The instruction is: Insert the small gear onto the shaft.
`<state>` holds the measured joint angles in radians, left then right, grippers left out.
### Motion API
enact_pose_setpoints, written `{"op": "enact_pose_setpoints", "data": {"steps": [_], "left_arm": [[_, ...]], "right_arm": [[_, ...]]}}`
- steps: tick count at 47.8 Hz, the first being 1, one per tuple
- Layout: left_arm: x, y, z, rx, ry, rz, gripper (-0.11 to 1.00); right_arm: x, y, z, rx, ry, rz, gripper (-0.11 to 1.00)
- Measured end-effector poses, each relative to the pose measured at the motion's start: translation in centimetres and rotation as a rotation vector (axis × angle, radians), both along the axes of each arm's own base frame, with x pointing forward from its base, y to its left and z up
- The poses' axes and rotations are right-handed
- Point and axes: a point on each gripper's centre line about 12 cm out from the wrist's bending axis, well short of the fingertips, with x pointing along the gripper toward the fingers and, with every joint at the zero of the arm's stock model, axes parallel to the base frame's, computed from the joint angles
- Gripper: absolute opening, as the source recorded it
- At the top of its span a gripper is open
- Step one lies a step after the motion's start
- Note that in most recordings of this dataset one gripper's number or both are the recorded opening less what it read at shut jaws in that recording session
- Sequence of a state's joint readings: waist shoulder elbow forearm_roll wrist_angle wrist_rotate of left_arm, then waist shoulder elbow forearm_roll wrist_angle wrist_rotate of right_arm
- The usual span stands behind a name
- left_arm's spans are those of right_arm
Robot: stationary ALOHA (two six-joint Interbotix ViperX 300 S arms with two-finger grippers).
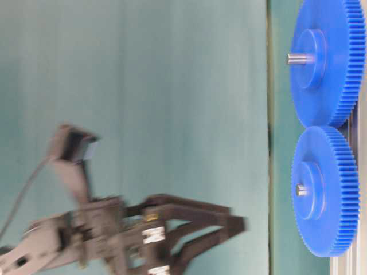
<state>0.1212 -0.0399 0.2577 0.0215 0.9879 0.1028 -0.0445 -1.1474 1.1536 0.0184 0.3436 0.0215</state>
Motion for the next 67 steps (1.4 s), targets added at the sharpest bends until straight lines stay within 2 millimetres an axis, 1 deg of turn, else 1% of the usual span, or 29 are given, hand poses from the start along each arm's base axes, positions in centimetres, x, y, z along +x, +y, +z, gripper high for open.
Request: {"op": "enact_pose_setpoints", "data": {"steps": [9,17,24,33,40,48,58,67], "left_arm": [[-2.0,-0.2,2.5,0.005,-0.063,0.006,0.81],[-4.1,-0.5,3.7,-0.005,-0.102,0.039,0.81],[-5.7,-0.7,4.3,-0.011,-0.145,0.058,0.81],[-6.2,-1.6,5.2,-0.003,-0.264,0.030,0.81],[-6.5,-1.7,5.3,-0.001,-0.330,0.031,0.81],[-7.2,-1.9,4.9,0.005,-0.384,0.020,0.81],[-7.9,-2.5,5.2,0.007,-0.462,-0.002,0.81],[-8.4,-2.8,5.3,0.006,-0.492,-0.009,0.81]], "right_arm": [[0.0,0.0,0.0,0.000,0.000,0.000,0.60],[0.0,0.0,0.0,0.001,-0.002,0.000,0.60],[0.0,0.0,0.0,0.000,-0.003,-0.002,0.60],[0.0,0.0,0.0,0.001,-0.003,0.000,0.60],[-0.1,0.0,0.1,0.001,-0.005,0.000,0.60],[-0.1,0.0,0.1,0.009,-0.005,-0.004,0.60],[0.0,0.0,0.0,0.016,-0.004,-0.005,0.60],[-0.1,0.0,0.1,0.017,-0.005,-0.005,0.60]]}}
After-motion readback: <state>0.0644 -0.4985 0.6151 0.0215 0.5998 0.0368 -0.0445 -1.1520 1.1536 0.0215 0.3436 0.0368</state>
